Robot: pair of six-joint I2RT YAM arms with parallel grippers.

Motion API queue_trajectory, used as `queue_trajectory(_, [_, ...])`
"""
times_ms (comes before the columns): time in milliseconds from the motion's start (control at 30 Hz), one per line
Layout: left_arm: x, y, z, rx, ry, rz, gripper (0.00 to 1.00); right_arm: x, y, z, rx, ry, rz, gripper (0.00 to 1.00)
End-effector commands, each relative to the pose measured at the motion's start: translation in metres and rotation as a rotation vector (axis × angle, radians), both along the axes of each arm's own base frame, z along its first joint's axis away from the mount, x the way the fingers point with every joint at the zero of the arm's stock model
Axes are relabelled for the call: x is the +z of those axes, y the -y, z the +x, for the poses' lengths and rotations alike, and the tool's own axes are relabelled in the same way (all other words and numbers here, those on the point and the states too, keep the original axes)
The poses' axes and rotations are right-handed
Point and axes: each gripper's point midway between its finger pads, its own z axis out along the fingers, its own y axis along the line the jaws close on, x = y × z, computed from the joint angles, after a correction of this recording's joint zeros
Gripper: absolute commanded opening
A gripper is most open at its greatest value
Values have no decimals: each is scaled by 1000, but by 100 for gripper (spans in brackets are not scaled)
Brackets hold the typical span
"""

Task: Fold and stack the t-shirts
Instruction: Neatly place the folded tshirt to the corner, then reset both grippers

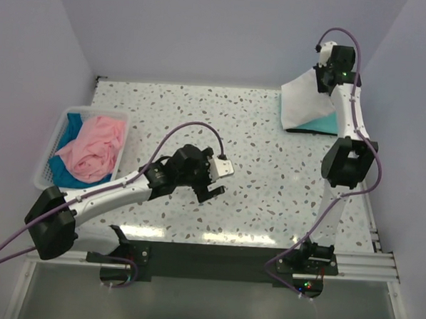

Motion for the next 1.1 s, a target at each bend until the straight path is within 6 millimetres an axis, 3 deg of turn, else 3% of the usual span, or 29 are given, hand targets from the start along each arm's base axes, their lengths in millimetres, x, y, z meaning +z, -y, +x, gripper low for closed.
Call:
queue_trajectory(0, [6,3,7,-14,24,0,100,14,15,25,20,100,-67,0])
queue_trajectory(333, [1,7,13,-22,28,29,100,-31,29,39,28,60,-118,0])
queue_trajectory(567, [5,9,17,3,-16,22,100,-50,42,44,23,52,-167,0])
queue_trajectory(633, [8,10,22,16,-46,3,100,-52,45,44,22,46,-183,14])
queue_trajectory(667, [8,8,23,17,-62,5,100,-55,47,44,14,39,-188,26])
queue_trajectory(700, [9,8,25,25,-79,-1,100,-55,48,44,11,35,-195,56])
queue_trajectory(800, [14,-3,42,70,-168,-29,100,-43,49,39,-1,45,-187,93])
queue_trajectory(833, [28,0,46,59,-179,-66,100,-37,46,38,6,51,-180,98])
queue_trajectory(1033, [59,-28,72,177,-284,-179,100,29,20,18,54,123,-81,99])
queue_trajectory(1067, [60,-34,74,200,-318,-197,100,31,9,11,79,105,-39,99])
